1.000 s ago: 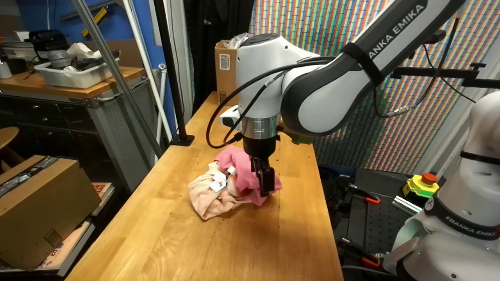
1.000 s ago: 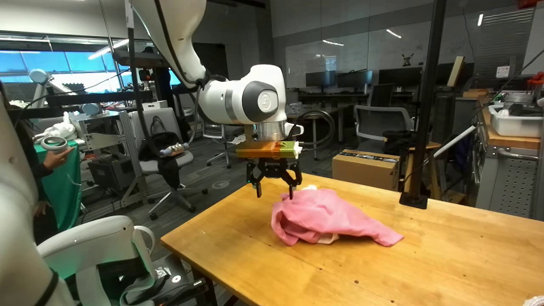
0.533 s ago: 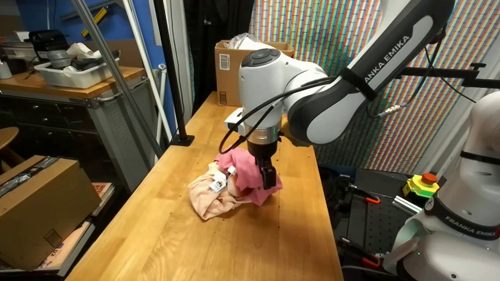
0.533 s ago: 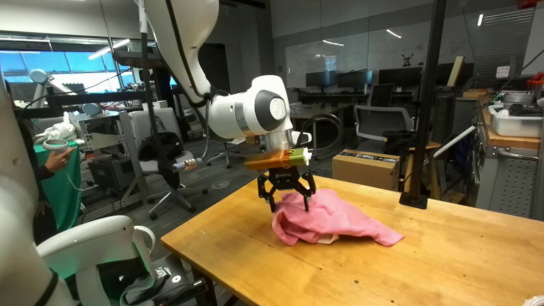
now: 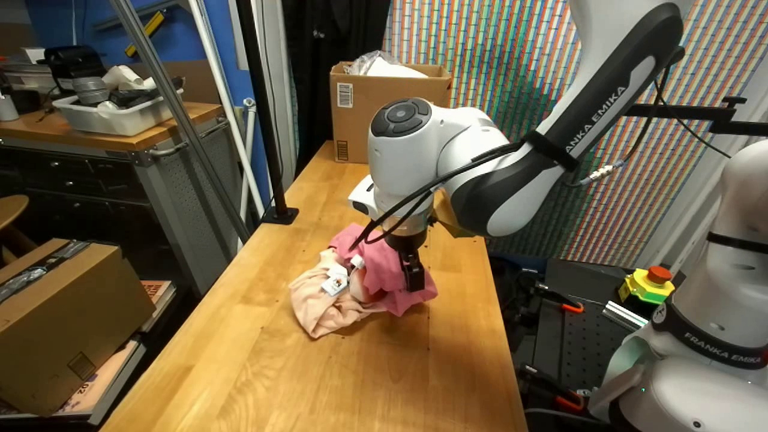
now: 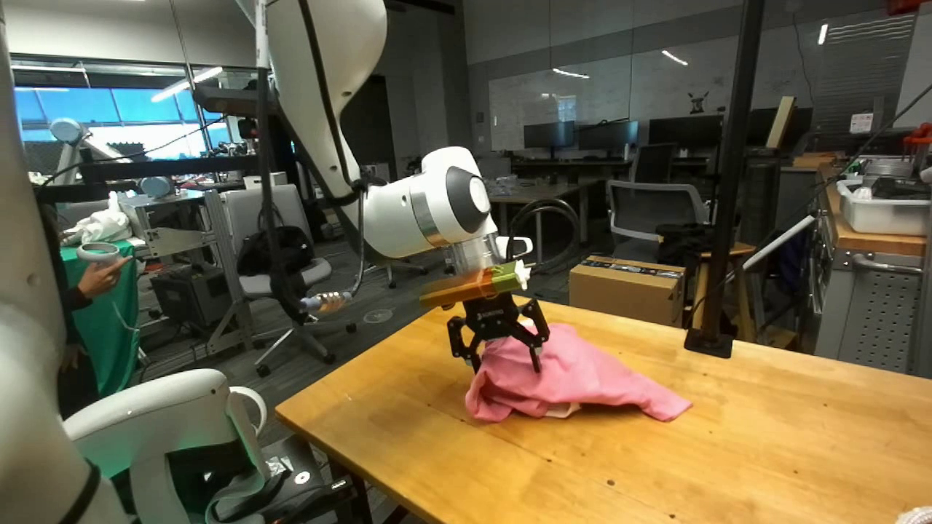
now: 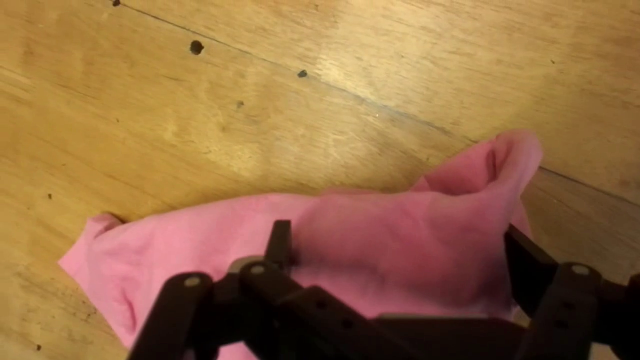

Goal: Spread the objects and the clothes across the table

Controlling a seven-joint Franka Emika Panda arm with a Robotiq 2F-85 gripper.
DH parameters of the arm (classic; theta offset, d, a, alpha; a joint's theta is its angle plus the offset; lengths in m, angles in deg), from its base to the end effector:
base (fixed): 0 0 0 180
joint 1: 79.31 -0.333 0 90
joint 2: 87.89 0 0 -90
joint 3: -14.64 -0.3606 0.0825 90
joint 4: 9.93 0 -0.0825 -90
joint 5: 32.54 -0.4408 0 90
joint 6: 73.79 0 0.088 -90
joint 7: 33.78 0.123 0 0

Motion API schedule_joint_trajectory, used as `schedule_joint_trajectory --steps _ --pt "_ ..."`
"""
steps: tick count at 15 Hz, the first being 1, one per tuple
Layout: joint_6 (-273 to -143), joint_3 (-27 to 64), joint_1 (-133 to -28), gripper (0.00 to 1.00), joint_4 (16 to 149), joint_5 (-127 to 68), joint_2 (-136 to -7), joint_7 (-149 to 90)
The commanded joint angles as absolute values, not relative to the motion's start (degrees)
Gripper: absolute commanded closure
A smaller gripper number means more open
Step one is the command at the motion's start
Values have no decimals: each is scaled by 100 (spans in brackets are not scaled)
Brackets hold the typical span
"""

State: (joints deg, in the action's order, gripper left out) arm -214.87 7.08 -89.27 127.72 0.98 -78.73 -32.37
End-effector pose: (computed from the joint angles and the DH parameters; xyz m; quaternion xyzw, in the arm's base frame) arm 0.5025 0.1550 0.2224 0.9162 0.3647 -0.0180 0.1650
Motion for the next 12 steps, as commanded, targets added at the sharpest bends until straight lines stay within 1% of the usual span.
schedule_joint_trajectory --steps 1,2,3,4,6,7,9,10,12 --pt "-21446 775 -9039 0 12711 393 -7751 -2853" --pt "-21435 775 -9046 0 12709 439 -7728 -2800" --pt "-21423 778 -9056 7 12706 496 -7716 -2738" --pt "-21424 780 -9059 26 12703 527 -7693 -2707" --pt "-21414 784 -9057 42 12697 562 -7685 -2650" --pt "-21412 784 -9059 51 12699 599 -7686 -2618" --pt "-21402 780 -9061 65 12697 632 -7674 -2573" --pt "-21399 778 -9061 73 12698 633 -7672 -2559" --pt "-21400 781 -9059 87 12702 639 -7671 -2529"
